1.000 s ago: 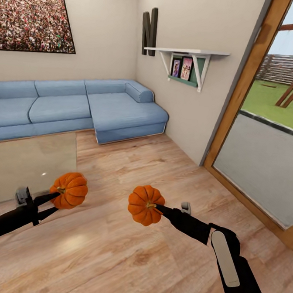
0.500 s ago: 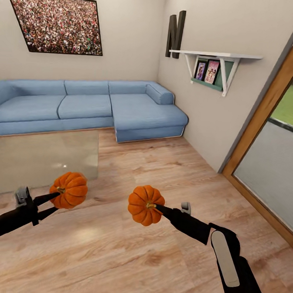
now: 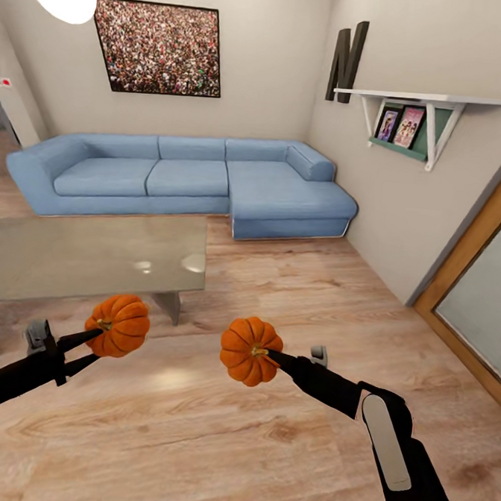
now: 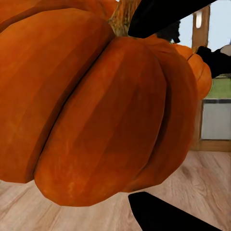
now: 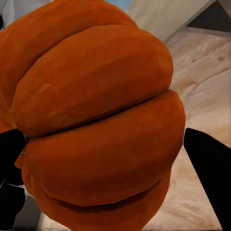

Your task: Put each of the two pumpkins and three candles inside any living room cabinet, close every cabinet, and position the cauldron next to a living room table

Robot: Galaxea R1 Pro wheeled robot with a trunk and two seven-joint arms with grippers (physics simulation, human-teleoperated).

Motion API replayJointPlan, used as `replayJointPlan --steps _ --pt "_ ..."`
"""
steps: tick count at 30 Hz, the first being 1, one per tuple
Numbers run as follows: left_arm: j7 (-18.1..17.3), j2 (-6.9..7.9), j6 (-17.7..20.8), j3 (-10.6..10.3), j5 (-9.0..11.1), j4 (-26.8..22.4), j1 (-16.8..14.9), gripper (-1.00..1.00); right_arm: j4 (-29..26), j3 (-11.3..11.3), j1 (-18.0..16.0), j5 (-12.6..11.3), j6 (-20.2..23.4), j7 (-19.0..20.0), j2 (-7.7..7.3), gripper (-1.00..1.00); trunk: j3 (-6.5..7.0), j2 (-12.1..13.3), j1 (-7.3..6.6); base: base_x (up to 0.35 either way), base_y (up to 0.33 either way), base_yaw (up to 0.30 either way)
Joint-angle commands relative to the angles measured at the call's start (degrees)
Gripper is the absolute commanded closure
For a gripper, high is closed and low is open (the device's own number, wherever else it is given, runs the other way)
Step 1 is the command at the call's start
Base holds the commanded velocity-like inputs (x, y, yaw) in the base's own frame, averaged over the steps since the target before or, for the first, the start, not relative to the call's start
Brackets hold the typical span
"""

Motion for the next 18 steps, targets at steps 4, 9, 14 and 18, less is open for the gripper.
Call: replayJointPlan --steps 4,9,14,18 --pt "-0.52 -0.01 0.32 0.05 0.49 0.02 -0.08 1.0 -0.08 -0.17 -0.03 -0.72 0.56 0.36 0.08 1.0 -0.04 -0.02 -0.02 -0.017 0.0 0.288" --pt "-0.52 -0.01 0.32 0.05 0.49 0.02 -0.08 1.0 -0.1 -0.17 -0.03 -0.73 0.56 0.36 0.12 1.0 -0.04 -0.02 -0.02 -0.001 0.0 0.288" --pt "-0.53 -0.01 0.32 0.16 0.49 0.02 -0.08 1.0 -0.13 -0.2 -0.03 -0.73 0.61 0.45 0.04 1.0 -0.04 -0.02 -0.02 0.0 0.0 0.288" --pt "-0.55 -0.01 0.32 0.25 0.49 0.02 -0.08 1.0 -0.13 -0.24 0.0 -0.73 0.64 0.5 0.04 1.0 -0.04 -0.02 -0.02 0.0 0.0 0.288"
